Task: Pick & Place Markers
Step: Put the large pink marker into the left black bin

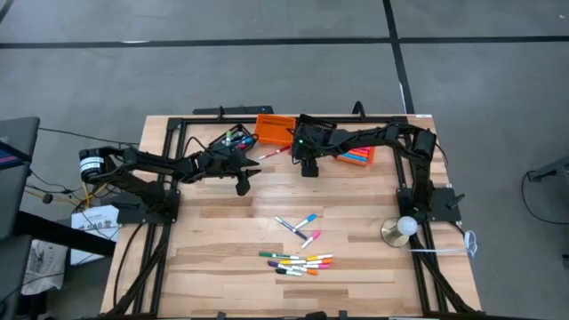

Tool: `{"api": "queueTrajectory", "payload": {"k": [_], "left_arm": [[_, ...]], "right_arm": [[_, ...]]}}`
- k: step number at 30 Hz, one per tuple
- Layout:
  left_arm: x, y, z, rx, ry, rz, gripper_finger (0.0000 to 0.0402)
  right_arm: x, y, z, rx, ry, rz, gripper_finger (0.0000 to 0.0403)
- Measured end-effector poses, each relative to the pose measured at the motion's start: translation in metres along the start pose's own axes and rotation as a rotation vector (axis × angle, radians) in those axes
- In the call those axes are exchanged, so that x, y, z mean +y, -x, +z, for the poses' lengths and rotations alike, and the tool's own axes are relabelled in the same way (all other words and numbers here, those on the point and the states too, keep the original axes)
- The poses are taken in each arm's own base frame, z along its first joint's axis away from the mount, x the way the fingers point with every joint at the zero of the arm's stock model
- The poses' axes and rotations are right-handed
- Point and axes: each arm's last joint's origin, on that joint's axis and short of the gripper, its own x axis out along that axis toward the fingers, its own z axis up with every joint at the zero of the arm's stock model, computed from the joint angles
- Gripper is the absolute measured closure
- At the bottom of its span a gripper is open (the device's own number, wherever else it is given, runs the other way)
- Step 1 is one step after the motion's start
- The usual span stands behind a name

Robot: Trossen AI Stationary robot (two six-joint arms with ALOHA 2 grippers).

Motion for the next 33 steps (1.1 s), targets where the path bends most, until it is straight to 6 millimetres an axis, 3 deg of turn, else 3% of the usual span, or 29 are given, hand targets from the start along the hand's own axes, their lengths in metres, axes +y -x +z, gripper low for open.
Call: {"api": "queueTrajectory", "payload": {"k": [13,21,29,33], "left_arm": [[0.0,0.0,0.0,-0.003,-0.002,0.0,0.028],[0.0,0.0,0.0,-0.003,0.0,0.0,0.028],[0.0,0.0,0.0,-0.004,0.001,-0.003,0.028],[0.0,0.0,0.0,-0.003,0.001,-0.004,0.028]], "right_arm": [[-0.013,-0.002,-0.01,0.012,-0.065,0.027,0.0205],[-0.01,-0.001,-0.009,0.014,-0.058,0.036,0.0205],[0.0,-0.024,-0.015,0.076,-0.046,0.08,0.0205],[0.007,-0.022,-0.012,0.082,-0.042,0.079,0.0216]]}}
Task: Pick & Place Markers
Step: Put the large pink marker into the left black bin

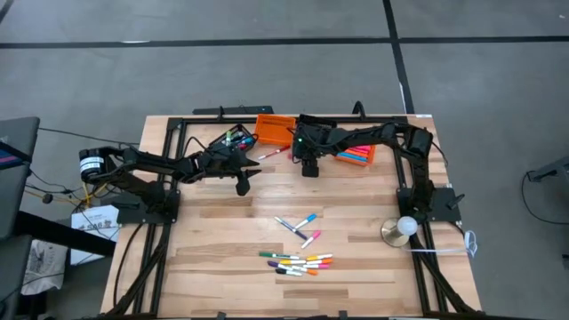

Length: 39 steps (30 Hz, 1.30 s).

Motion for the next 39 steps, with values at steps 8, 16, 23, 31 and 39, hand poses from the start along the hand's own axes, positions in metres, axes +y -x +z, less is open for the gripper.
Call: {"api": "queueTrajectory", "payload": {"k": [8,16,23,31,39], "left_arm": [[0.0,0.0,0.0,0.001,0.0,-0.003,0.028],[0.0,0.0,-0.002,0.024,0.032,-0.005,0.028],[-0.001,0.0,-0.002,0.019,0.029,-0.025,0.028],[-0.026,0.005,0.026,-0.29,-0.158,-0.317,0.028],[-0.06,0.014,0.042,-0.511,-0.341,-0.392,0.028]], "right_arm": [[0.026,0.006,0.008,0.028,0.001,0.012,0.0298],[0.047,0.031,0.011,0.051,-0.029,0.081,0.0362],[0.049,0.092,0.02,-0.081,-0.05,0.114,0.0362],[0.056,0.166,0.035,-0.42,0.003,0.163,0.0362],[0.079,0.202,0.043,-0.8,0.088,0.304,0.0359]]}}
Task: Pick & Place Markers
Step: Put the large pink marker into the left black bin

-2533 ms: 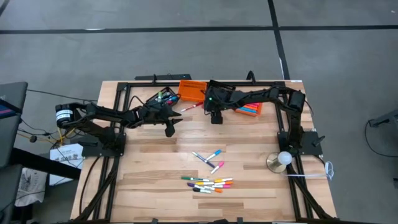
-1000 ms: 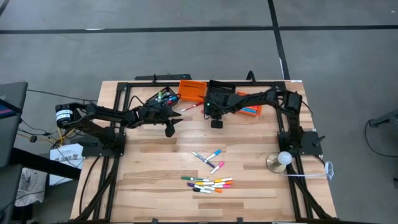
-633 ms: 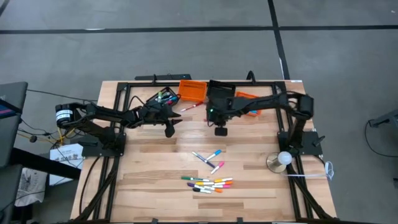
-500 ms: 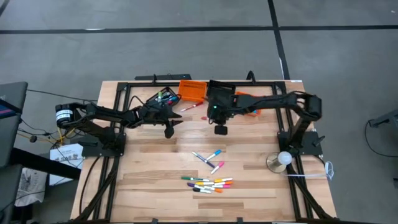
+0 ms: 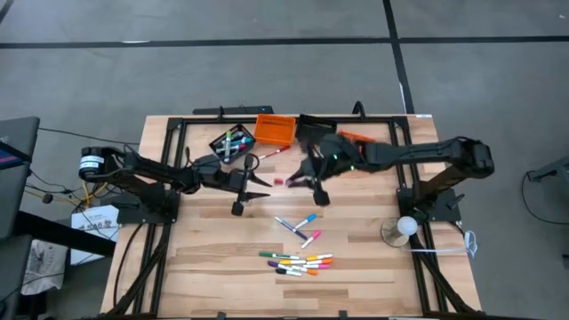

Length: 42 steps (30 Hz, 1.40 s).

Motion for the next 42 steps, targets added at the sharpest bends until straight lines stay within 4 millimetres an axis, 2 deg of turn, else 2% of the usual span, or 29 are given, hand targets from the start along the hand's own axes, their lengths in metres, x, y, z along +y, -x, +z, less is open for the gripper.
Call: {"api": "queueTrajectory", "payload": {"k": [4,9,17,24,33,42], "left_arm": [[-0.003,-0.001,0.002,-0.013,-0.007,0.011,0.0277],[-0.003,-0.001,0.002,-0.013,-0.009,0.014,0.0252],[-0.005,-0.002,0.003,-0.02,-0.014,0.014,0.0205],[-0.003,-0.002,0.004,-0.01,-0.015,0.089,0.0201],[-0.001,-0.002,0.004,-0.003,-0.016,0.146,0.0234],[0.0,-0.002,0.004,0.009,-0.032,0.182,0.0334]], "right_arm": [[0.023,-0.01,-0.001,-0.091,0.079,0.033,0.0356],[0.035,-0.028,-0.007,-0.086,0.131,-0.039,0.0356],[0.018,-0.055,-0.024,-0.077,0.122,-0.102,0.0355],[0.002,-0.068,-0.035,-0.076,0.107,-0.169,0.0354],[0.004,-0.073,-0.035,-0.103,0.124,-0.168,0.0353],[0.003,-0.073,-0.035,-0.105,0.135,-0.179,0.0332]]}}
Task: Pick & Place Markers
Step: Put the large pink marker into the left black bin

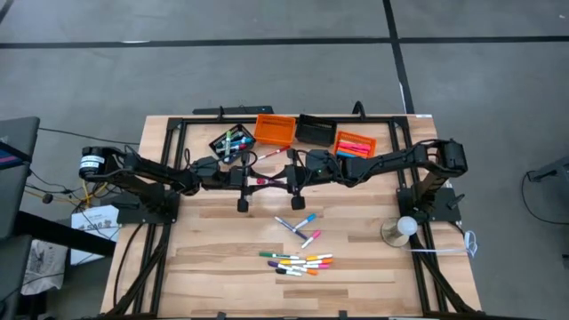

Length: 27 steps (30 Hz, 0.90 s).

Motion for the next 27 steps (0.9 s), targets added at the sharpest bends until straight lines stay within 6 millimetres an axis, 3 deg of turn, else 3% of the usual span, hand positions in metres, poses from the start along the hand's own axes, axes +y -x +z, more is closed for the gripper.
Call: {"api": "queueTrajectory", "payload": {"k": [11,16,22,27], "left_arm": [[0.001,0.0,-0.001,0.017,-0.001,0.025,0.0319],[0.002,0.0,-0.002,0.032,0.004,0.047,0.0334],[0.009,0.001,-0.007,0.064,0.028,0.084,0.0324],[0.018,0.003,-0.011,0.112,0.04,0.196,0.0332]], "right_arm": [[0.0,0.002,0.0,0.019,-0.02,0.001,0.0305],[0.001,0.009,0.0,0.074,-0.025,0.019,0.026],[0.001,0.016,0.001,0.126,-0.031,0.024,0.0188],[0.004,0.025,-0.002,0.21,-0.037,0.058,0.0146]]}}
